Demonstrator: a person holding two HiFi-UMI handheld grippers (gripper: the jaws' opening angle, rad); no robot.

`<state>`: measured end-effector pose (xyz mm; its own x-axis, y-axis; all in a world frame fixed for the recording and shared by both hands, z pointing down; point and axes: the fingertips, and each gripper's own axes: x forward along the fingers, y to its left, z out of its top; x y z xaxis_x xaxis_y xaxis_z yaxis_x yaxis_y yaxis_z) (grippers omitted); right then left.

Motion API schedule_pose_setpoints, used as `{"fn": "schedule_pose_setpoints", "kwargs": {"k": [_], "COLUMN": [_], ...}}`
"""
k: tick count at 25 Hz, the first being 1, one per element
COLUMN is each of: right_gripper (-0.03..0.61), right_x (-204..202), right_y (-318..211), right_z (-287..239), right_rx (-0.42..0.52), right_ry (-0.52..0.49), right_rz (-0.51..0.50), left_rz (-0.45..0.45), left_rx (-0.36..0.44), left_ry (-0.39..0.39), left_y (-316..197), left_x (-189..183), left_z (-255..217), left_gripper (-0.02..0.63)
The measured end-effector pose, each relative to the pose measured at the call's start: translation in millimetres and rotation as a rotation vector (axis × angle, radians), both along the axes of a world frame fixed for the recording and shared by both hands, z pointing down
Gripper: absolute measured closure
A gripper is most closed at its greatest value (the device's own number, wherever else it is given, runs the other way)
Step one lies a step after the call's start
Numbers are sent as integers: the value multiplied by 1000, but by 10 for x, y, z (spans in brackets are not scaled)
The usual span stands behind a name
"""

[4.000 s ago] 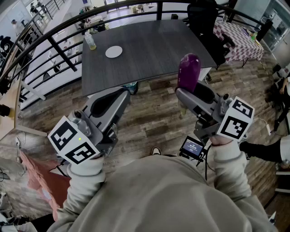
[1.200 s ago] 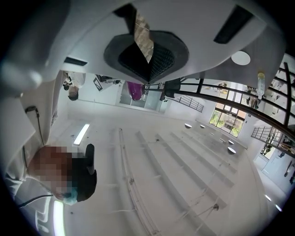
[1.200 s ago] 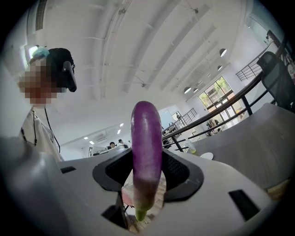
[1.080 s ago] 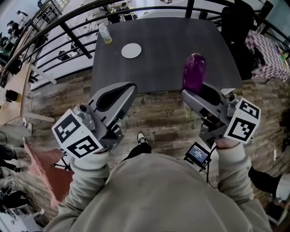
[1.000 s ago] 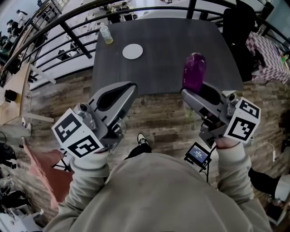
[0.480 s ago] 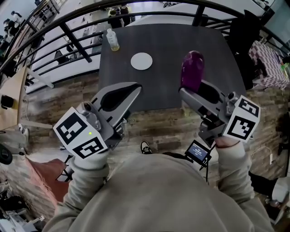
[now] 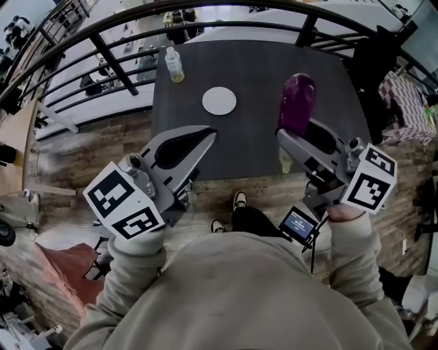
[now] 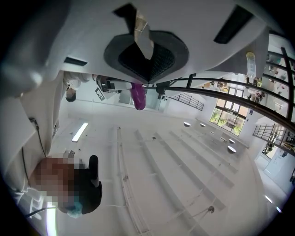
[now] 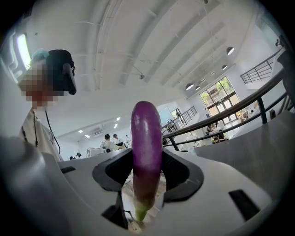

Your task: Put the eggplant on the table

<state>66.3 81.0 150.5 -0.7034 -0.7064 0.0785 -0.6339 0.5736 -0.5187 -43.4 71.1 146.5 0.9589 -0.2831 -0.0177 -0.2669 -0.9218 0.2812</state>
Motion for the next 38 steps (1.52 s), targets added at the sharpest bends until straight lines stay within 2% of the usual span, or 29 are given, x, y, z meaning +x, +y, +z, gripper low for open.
{"fn": "schedule_pose_setpoints", "kwargs": {"k": [7,16,23,33,38], "right_gripper": [375,374,374,375,374], "right_x": [-1,279,569,843,936], "right_y": [-211,-850,-1177,-1584,-1784], "right_z": [-80,-164,-331,104,188], "right_rx": [21,35,26,8,0], "right_ry": [-1,-13,-38,-76,-108], "right_rz": [-34,-74,-98,-157,-166], "left_rz": [-31,-63,-79,-119,-134], "left_rx": [18,25,29,-18,-47], "left_ry": [3,-3,-4,-5,-50], "left_y": [-149,-716,-1050,-1436,-1548], "left_x": [23,334,645,977,1000], "left_z": [-88,-146,-420,-22,132], "left_gripper": [607,607,607,607,607]}}
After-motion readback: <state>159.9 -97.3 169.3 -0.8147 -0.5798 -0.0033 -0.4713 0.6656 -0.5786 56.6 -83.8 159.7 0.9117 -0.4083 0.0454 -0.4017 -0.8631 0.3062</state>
